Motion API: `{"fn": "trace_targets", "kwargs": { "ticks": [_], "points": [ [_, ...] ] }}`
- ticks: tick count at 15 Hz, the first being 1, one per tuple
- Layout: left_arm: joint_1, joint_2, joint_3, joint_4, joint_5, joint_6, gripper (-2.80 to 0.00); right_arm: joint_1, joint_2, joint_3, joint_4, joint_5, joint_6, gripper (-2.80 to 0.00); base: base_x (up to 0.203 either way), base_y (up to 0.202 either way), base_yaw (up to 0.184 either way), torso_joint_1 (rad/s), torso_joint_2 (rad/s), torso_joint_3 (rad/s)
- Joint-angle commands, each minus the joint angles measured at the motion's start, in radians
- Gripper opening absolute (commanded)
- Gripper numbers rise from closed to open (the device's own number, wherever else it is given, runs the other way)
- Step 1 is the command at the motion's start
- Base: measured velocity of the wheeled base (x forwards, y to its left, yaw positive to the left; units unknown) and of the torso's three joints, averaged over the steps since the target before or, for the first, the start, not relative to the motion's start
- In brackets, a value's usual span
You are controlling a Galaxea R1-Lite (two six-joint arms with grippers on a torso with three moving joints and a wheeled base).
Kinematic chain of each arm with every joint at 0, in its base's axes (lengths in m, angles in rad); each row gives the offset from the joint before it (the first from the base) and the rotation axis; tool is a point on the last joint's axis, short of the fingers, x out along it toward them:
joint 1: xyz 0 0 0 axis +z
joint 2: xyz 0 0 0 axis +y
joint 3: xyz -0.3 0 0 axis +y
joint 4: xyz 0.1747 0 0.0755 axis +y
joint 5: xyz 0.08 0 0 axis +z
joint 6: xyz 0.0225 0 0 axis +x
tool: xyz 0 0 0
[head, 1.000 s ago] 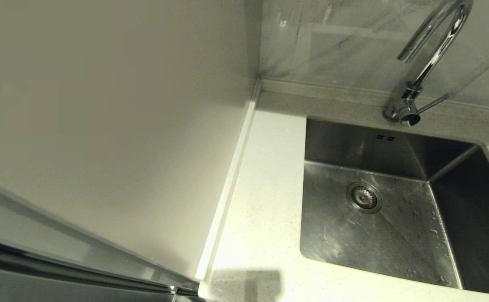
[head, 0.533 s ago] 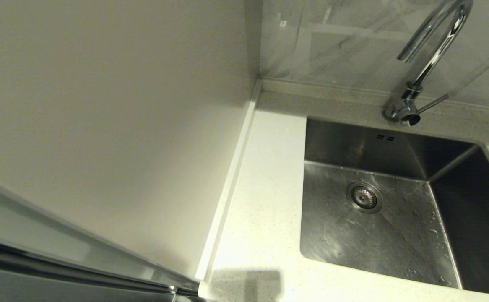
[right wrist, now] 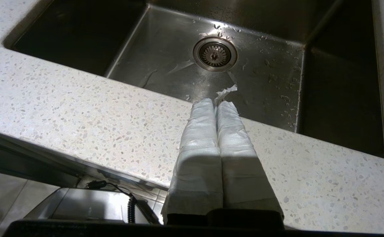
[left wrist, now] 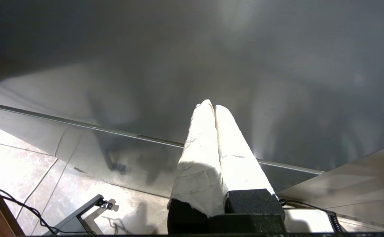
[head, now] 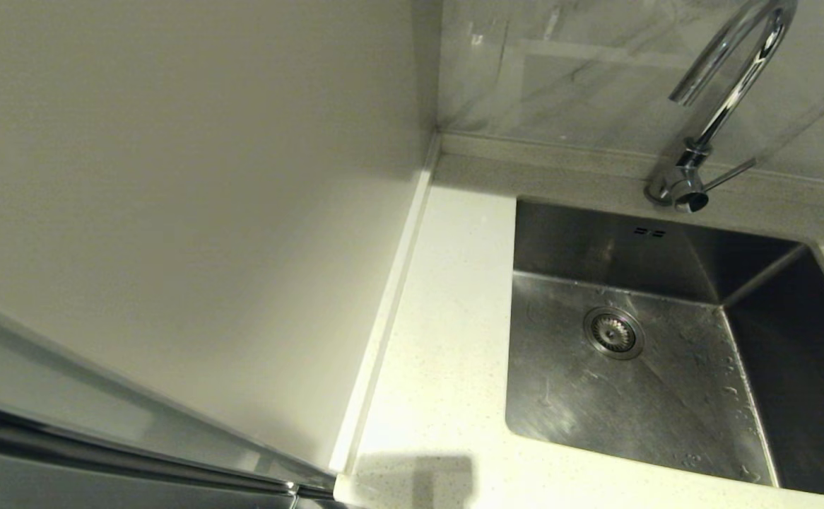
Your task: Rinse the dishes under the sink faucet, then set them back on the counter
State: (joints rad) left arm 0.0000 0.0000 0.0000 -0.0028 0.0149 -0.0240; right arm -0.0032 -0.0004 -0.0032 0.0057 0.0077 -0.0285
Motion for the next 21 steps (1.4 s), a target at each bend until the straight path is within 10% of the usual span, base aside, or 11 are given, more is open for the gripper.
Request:
{"fn": "trace_targets", "kwargs": {
  "ticks": [1,21],
  "points": [
    [0.0,-0.003,0.0,0.0,0.0,-0.001,-2.8,0.0,0.0,0.0,0.0,0.0,-0.001,-2.8,0.0,0.0,0.0,0.0,0.0,0.0],
    [0.0,-0.004,0.0,0.0,0.001,-0.001,-2.8,0.0,0.0,0.0,0.0,0.0,-0.001,-2.8,0.0,0.0,0.0,0.0,0.0,0.0]
  ]
}}
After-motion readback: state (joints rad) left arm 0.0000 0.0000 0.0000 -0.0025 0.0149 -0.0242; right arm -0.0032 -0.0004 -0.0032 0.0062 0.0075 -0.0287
